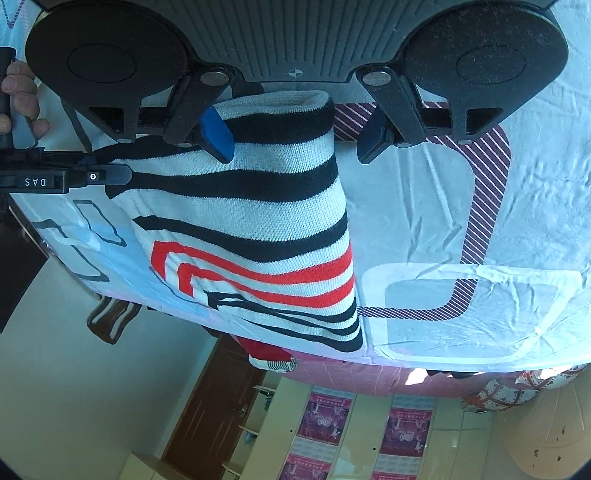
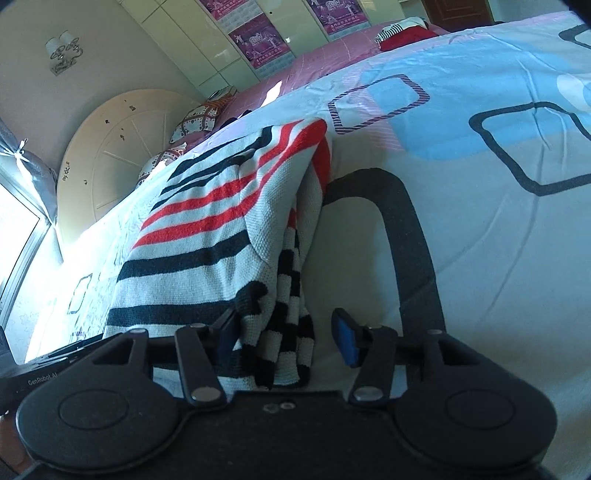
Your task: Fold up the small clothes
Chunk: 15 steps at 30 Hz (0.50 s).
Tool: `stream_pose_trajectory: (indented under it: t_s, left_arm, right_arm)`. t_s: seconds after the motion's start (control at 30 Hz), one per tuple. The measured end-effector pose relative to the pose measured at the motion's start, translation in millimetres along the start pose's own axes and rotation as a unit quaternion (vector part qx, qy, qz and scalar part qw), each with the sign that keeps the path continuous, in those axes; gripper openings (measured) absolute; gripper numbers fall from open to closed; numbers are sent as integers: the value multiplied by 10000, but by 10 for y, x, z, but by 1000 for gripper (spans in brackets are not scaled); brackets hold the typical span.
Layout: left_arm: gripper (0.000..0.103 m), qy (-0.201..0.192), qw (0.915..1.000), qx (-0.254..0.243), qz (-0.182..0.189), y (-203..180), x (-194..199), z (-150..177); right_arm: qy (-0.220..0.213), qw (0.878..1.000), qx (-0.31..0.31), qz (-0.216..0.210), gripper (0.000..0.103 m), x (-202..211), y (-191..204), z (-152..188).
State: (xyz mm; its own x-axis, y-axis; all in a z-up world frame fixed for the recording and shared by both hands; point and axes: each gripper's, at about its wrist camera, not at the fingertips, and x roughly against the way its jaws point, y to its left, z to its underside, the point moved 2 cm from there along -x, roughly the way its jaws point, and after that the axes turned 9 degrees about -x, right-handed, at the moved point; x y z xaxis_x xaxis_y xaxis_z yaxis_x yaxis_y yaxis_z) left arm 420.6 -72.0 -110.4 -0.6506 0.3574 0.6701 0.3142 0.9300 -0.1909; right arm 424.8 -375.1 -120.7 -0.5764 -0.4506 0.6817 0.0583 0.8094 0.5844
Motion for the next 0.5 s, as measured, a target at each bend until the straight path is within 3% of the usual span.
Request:
stream_pose_trajectory:
  t_s: [0.23,0.37,0.5]
  left_arm:
    - [74,-98,9996,-169,226,144,75,-73]
    - [74,-199,9958,466,756,381,37,-171]
    - [74,56,9774,1362,1614,628,-256,-222]
  right_arm:
    - [-398,9991,-93,99,56,195,102,33]
    - [-476,9975,-439,-277,56,175,13,-116]
    - [-300,9951,-689,-645,60,20,-140,-320]
